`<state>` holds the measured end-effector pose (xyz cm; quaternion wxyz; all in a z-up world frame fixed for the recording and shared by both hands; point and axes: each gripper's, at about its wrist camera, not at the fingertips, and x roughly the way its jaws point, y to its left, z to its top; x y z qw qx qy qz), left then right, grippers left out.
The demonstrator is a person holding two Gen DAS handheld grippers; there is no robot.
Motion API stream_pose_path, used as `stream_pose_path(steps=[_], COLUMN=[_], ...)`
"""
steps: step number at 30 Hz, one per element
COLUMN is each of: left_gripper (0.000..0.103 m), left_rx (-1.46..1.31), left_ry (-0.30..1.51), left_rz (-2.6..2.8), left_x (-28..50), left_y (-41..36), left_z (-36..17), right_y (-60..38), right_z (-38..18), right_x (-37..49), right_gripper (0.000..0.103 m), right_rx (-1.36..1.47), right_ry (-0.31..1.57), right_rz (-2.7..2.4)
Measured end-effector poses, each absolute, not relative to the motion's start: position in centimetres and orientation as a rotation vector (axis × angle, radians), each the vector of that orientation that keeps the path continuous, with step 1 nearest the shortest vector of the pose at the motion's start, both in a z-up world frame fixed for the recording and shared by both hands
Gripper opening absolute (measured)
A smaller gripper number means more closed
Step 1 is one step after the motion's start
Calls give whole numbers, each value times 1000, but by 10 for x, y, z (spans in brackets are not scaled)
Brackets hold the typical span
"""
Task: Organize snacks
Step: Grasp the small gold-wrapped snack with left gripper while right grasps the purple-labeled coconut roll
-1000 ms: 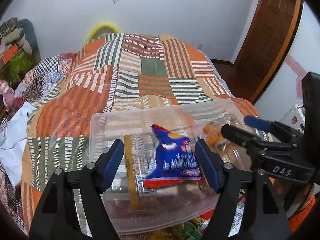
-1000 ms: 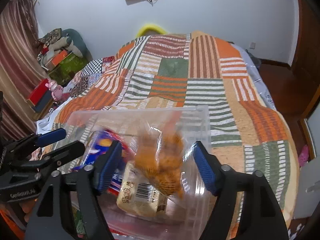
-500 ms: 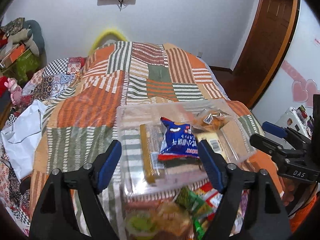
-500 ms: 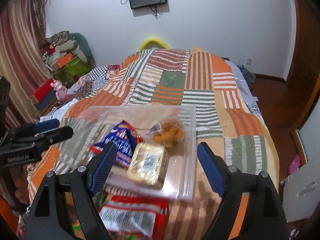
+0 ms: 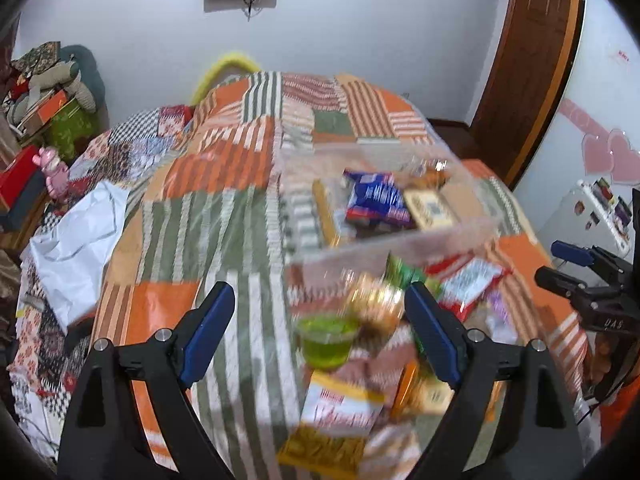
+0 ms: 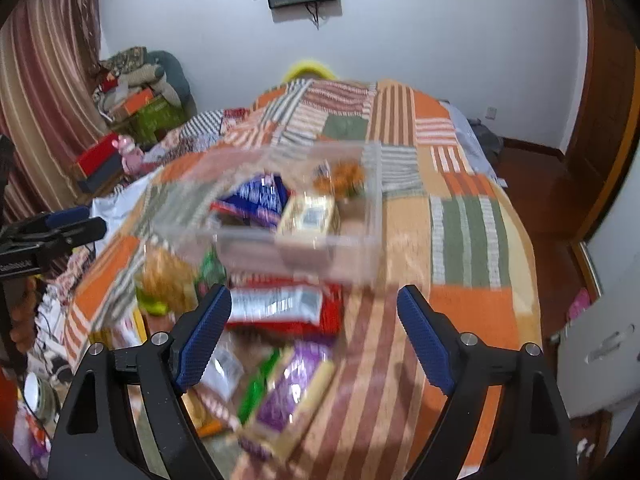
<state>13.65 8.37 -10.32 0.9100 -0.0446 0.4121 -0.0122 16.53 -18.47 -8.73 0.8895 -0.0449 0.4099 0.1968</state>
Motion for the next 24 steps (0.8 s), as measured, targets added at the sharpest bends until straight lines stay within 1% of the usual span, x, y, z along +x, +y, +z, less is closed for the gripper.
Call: stream_pose_path(steps=[5,13,24], left_gripper=[88,88,88], left_rx=[-115,-172,-123], left_ry=[927,1025,1065], left_rz=[-17,-22,-53], left_x=[115,102,99], left_y=[91,92,71], left_z=[-133,-176,-203], right_y=[-191,-198,-176], right_z=[-109,-142,-161], right_x=[150,140,141], right_gripper=[83,83,83], right_rx=[-89,-75,-110], right_ry=[906,1010,1044], right_rz=[382,354,385])
